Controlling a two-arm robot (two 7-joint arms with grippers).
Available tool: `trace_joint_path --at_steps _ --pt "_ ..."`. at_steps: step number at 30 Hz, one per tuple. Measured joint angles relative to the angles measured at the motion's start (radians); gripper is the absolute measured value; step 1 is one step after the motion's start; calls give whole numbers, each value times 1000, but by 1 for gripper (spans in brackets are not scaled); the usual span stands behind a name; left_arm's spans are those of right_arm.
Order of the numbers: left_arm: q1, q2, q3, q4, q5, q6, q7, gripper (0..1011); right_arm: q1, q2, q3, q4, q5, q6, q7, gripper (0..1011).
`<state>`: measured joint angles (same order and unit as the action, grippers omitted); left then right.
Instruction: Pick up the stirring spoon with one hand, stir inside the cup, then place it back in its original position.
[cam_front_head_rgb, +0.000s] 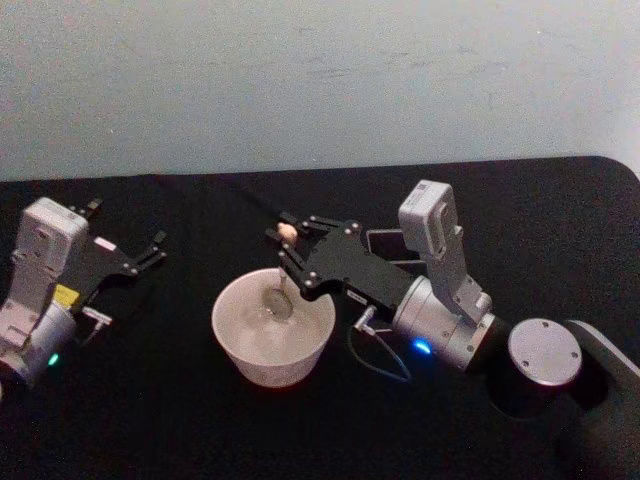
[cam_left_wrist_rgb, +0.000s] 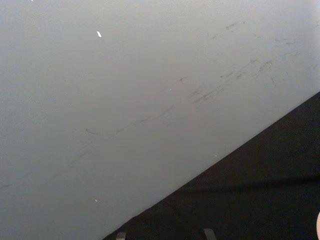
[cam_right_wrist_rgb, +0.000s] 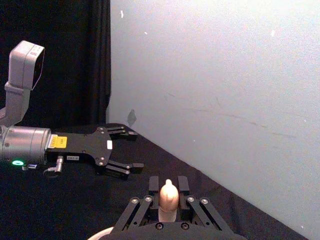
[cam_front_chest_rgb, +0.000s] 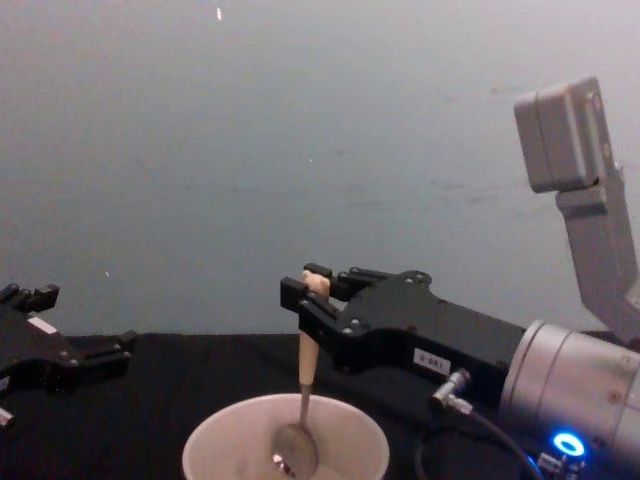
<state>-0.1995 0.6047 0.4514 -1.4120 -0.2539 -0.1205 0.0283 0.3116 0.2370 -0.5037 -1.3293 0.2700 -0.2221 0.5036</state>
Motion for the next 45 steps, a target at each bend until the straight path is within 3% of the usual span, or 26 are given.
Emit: trace_joint_path --at_steps 7,22,36,45 --pt "0 0 0 0 0 0 0 1001 -11 16 12 -46 11 6 8 218" --pt "0 0 0 0 0 0 0 1001 -27 98 86 -246 123 58 24 217" --pt "0 0 0 0 0 0 0 1001 -74 201 187 -319 178 83 -13 218" --pt "0 0 0 0 0 0 0 1001 -108 233 214 -329 198 105 -23 218"
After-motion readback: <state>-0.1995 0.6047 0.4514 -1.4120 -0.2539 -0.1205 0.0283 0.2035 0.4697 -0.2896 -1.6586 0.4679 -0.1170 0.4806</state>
